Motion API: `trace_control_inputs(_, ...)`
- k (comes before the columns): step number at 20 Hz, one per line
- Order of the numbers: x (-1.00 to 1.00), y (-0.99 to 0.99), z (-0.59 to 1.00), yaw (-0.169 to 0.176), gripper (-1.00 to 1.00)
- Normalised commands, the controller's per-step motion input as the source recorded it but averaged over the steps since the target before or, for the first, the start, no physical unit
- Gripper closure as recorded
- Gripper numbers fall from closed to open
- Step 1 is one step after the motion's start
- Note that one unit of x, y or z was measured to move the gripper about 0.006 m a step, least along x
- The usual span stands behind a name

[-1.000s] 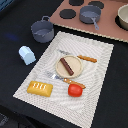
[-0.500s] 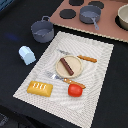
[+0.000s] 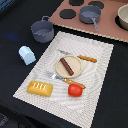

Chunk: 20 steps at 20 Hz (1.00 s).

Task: Interact with the objects in diverse but meaningful ways.

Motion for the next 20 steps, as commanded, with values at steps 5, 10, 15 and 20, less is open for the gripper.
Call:
trace_control_inputs(5,0.29,-0.22,0.0,0.006,-1.0)
trace_control_inputs(10,0.34,-0.47,-0.03,0.051,-1.0)
trace_control_inputs(15,0.2,-0.75,-0.1,0.042,-1.0)
trace_control_inputs(20,0.17,-0.65,-0.11,0.044,-1.0)
